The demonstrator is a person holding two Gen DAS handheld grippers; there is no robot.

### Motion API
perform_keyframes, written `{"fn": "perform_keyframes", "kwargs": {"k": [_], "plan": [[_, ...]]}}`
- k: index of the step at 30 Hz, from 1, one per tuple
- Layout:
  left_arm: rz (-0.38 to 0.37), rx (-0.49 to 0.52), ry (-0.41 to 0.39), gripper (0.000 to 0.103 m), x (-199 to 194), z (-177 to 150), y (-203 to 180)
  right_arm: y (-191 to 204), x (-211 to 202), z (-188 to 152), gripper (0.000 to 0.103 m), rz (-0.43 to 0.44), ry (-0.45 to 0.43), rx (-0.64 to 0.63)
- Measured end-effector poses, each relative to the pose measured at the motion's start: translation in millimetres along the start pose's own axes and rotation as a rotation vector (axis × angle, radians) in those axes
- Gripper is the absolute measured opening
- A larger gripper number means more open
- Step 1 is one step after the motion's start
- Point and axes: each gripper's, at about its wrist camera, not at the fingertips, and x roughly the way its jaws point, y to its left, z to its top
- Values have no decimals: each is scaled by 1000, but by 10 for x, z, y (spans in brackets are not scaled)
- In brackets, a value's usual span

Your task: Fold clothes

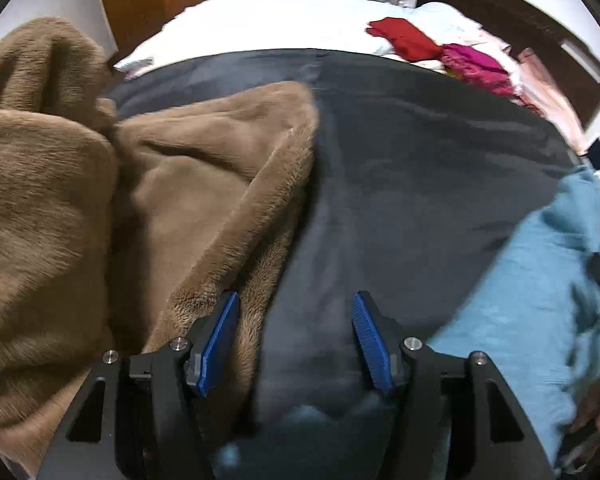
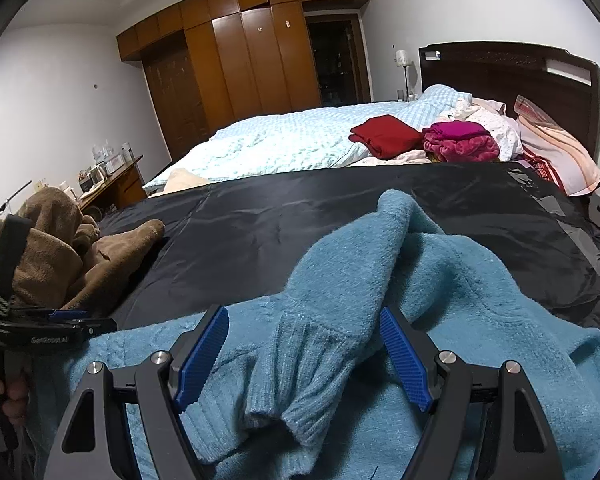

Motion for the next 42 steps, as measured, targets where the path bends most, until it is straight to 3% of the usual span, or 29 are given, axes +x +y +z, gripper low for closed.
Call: {"fn": "perform_keyframes", "kwargs": {"k": [5, 8, 10, 12, 14, 20, 23, 32, 40, 42], "plan": [[88, -34, 12, 59, 38, 3, 239, -10, -3, -6, 80, -2, 0, 8], [125, -70, 5, 44, -36, -33, 460, -29, -10, -6, 80, -2, 0, 17], [120, -99, 1, 25, -115, -73, 644, -35, -19, -8, 80, -2, 0, 18], [109, -133, -3, 13, -199, -123, 838, -25, -33, -8, 80, -1, -4, 12], [92, -172, -6, 11, -289, -182, 1044, -19, -43, -3, 80, -1, -9, 8], [201, -259, 0, 10, -324, -456, 1631, -39, -34, 0, 80, -4, -6, 18], [182, -311, -1, 10, -412, -604, 1845, -61, -35, 1, 80, -4, -6, 27], [244, -417, 9, 10, -614, -1106, 2492, -71, -12, 15, 80, -5, -2, 30], [367, -474, 15, 10, -771, -1409, 2872, -45, -24, -1, 80, -10, -6, 26], [365, -488, 7, 10, -820, -1500, 2913, -62, -17, 2, 80, -10, -5, 30]]}}
